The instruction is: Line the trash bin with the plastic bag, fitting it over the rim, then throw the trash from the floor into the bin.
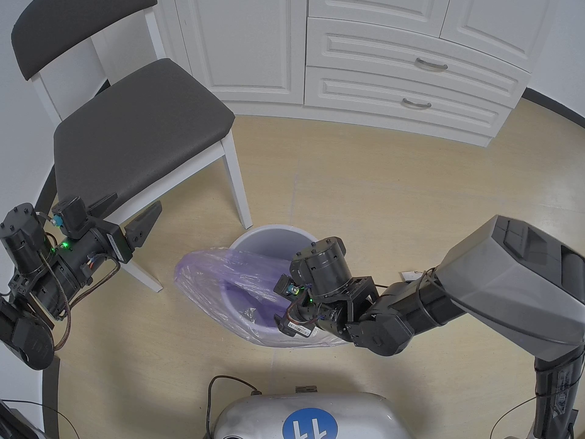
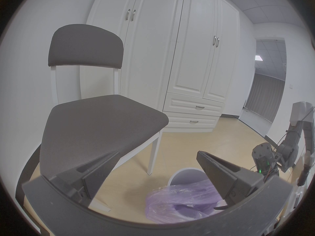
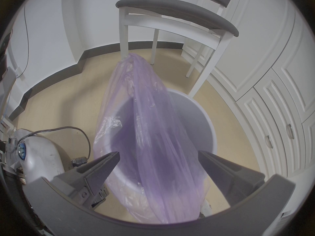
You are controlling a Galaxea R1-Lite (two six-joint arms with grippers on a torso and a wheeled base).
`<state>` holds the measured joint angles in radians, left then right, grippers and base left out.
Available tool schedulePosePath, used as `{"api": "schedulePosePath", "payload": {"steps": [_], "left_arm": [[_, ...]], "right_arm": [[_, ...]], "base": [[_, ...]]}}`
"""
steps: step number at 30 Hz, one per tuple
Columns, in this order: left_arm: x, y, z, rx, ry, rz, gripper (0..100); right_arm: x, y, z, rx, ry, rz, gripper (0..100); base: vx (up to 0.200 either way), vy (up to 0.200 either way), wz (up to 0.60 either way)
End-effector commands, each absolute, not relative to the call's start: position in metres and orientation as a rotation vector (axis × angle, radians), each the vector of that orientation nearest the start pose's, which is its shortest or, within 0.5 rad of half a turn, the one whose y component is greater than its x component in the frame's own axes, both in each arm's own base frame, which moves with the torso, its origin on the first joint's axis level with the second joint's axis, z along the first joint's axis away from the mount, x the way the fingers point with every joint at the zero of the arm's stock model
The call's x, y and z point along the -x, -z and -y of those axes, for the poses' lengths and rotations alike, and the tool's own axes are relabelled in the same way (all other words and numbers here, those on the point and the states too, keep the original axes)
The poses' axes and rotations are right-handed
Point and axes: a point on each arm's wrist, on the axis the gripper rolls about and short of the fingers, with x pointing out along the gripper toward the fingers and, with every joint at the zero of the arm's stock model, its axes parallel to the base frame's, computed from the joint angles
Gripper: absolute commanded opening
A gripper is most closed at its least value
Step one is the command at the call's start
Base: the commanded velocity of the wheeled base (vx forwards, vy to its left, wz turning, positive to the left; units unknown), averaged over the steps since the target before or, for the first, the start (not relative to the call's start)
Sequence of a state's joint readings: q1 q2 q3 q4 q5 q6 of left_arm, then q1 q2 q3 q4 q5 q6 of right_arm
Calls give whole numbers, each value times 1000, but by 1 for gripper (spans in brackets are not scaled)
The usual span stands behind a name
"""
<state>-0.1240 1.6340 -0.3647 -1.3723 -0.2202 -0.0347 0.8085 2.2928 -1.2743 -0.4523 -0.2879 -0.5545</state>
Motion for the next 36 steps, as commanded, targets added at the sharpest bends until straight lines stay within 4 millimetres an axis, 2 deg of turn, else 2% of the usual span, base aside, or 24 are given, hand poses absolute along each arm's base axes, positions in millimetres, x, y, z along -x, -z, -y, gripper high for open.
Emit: {"api": "schedulePosePath", "payload": {"steps": [1, 4, 5, 10, 14, 16, 17, 20, 22, 24, 26, 27, 28, 29, 36], "left_arm": [[-244, -163, 35, 30, 343, 86, 100], [-245, -162, 34, 30, 339, 83, 100], [-245, -162, 34, 30, 339, 83, 100], [-246, -159, 33, 29, 336, 73, 100], [-247, -158, 33, 29, 335, 68, 100], [-247, -158, 33, 29, 335, 68, 100], [-248, -157, 33, 30, 334, 65, 100], [-247, -155, 33, 27, 332, 56, 100], [-247, -155, 33, 26, 332, 55, 100], [-248, -152, 34, 23, 332, 43, 100], [-248, -152, 34, 23, 332, 43, 100], [-249, -152, 34, 24, 330, 42, 100], [-249, -151, 34, 24, 330, 42, 100], [-249, -151, 34, 24, 330, 42, 100], [-251, -150, 35, 24, 335, 39, 100]], "right_arm": [[-321, -44, -321, 825, -640, -352, 100], [-324, -43, -324, 803, -638, -350, 100], [-324, -43, -324, 801, -637, -349, 0], [-328, -51, -323, 759, -627, -338, 0], [-344, -65, -316, 737, -603, -308, 0], [-344, -65, -316, 737, -603, -308, 0], [-360, -76, -319, 706, -576, -257, 0], [-382, -86, -321, 673, -536, -204, 0], [-388, -88, -322, 666, -526, -193, 0], [-411, -91, -323, 635, -473, -151, 0], [-414, -90, -323, 632, -468, -148, 0], [-437, -88, -324, 597, -389, -98, 0], [-442, -74, -323, 609, -357, -122, 0], [-445, -65, -321, 619, -316, -139, 0], [-457, -42, -317, 556, -130, -35, 0]], "base": [[0, 0, 0], [0, 0, 0], [0, 0, 0], [0, 0, 0], [0, 0, 0], [0, 0, 0], [0, 0, 0], [0, 0, 0], [0, 0, 0], [0, 0, 0], [0, 0, 0], [0, 0, 0], [0, 0, 0], [0, 0, 0], [0, 0, 0]]}}
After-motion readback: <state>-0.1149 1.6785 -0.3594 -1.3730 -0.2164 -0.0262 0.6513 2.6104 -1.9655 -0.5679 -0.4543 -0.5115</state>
